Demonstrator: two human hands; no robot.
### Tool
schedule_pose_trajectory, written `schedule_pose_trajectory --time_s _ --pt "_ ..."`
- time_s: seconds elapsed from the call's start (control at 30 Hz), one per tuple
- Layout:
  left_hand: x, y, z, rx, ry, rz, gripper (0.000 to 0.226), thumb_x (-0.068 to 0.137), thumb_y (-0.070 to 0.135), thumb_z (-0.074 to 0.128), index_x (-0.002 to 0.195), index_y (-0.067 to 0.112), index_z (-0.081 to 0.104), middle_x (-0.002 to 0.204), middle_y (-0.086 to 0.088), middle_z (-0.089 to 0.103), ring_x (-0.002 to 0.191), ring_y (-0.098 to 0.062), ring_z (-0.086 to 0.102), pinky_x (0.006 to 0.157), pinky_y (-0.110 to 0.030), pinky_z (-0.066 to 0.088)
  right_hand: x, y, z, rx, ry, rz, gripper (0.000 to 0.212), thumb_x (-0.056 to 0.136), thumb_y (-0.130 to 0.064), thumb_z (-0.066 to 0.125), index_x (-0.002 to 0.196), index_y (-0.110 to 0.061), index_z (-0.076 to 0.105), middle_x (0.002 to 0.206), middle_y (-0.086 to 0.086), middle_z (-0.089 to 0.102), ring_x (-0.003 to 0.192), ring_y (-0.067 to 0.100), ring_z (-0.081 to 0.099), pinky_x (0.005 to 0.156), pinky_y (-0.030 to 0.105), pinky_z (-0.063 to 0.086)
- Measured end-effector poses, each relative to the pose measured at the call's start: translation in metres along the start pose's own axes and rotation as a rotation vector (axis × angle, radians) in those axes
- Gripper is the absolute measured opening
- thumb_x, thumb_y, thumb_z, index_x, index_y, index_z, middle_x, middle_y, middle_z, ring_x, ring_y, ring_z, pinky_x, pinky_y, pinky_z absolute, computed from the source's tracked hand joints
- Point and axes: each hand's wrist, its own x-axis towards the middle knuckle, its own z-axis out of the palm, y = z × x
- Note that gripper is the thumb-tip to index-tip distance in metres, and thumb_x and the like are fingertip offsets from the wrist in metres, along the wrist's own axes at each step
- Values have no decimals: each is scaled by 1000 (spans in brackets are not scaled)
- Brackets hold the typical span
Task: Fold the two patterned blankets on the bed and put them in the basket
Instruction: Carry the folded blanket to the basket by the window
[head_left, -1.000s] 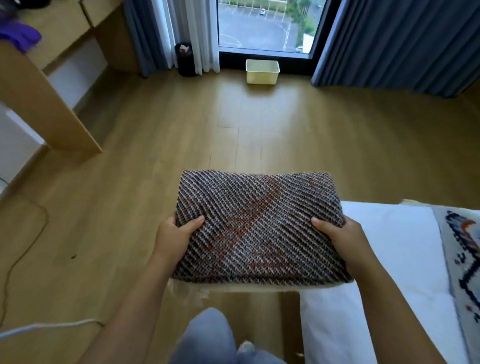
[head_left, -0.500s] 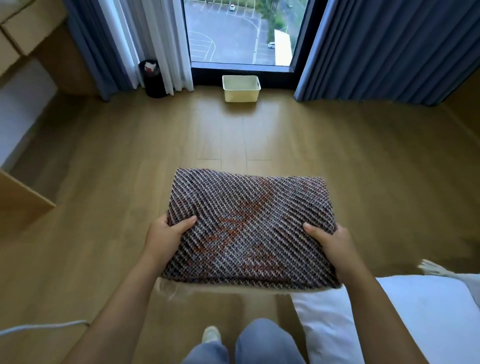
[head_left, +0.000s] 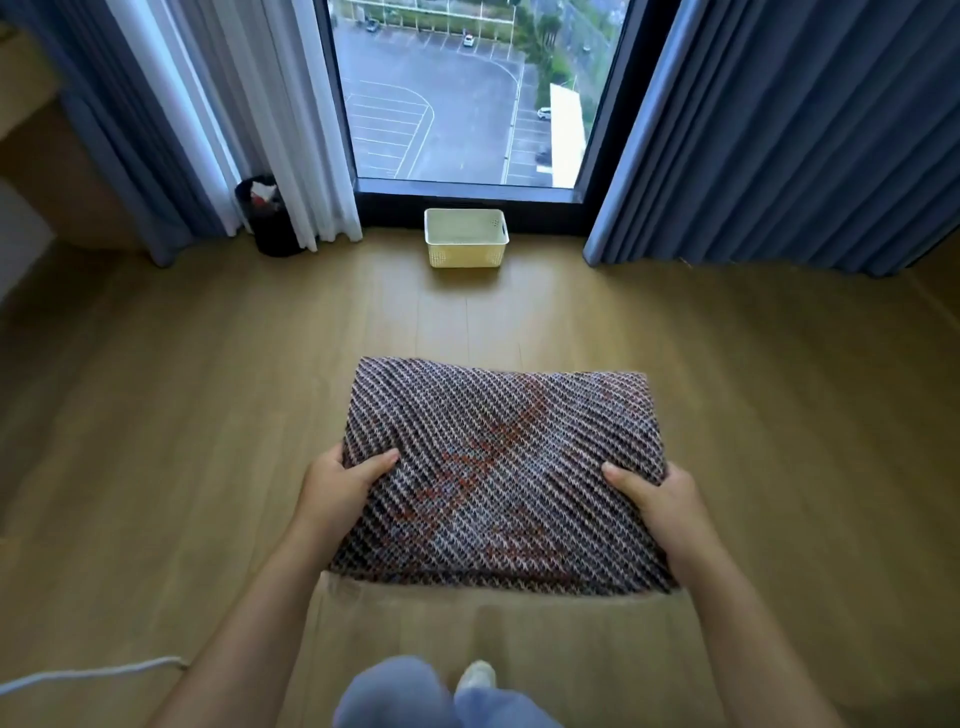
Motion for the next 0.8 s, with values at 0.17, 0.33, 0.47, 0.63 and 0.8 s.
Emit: schedule_pose_trajectory --time_s 0.17,0.33,0.47,0.63,0.8 --pt "99 49 50 15 3 18 10 78 18 71 81 25 64 88 6 70 82 -16 67 73 -30 52 115 -47 -2 -36 -14 -8 12 77 -25 72 84 -26 63 89 -9 70 80 12 67 60 24 49" --pt "219 95 98 -2 0 14 13 79 13 69 86 23 65 90 4 70 83 -15 66 73 -29 51 242 -93 12 -32 -21 -11 12 79 -21 71 83 -26 62 88 -9 69 80 12 67 61 24 49" --pt "317 143 133 11 -23 -7 12 79 14 69 87 23 64 91 2 70 84 -17 66 75 -31 52 337 -132 21 -17 -4 27 13 79 -22 71 88 -25 62 91 -5 70 82 16 67 66 29 52" --pt "433 205 188 36 -47 7 15 80 14 69 83 27 62 89 5 68 82 -13 66 72 -28 51 458 -180 22 -10 43 18 9 79 -19 71 82 -23 63 83 -11 69 68 3 67 53 16 48" --pt "542 245 251 56 -15 24 14 80 12 69 84 25 63 83 11 67 76 -6 65 59 -19 48 591 -219 21 -41 25 7 12 79 -18 71 78 -25 61 82 -12 67 75 6 63 61 22 46"
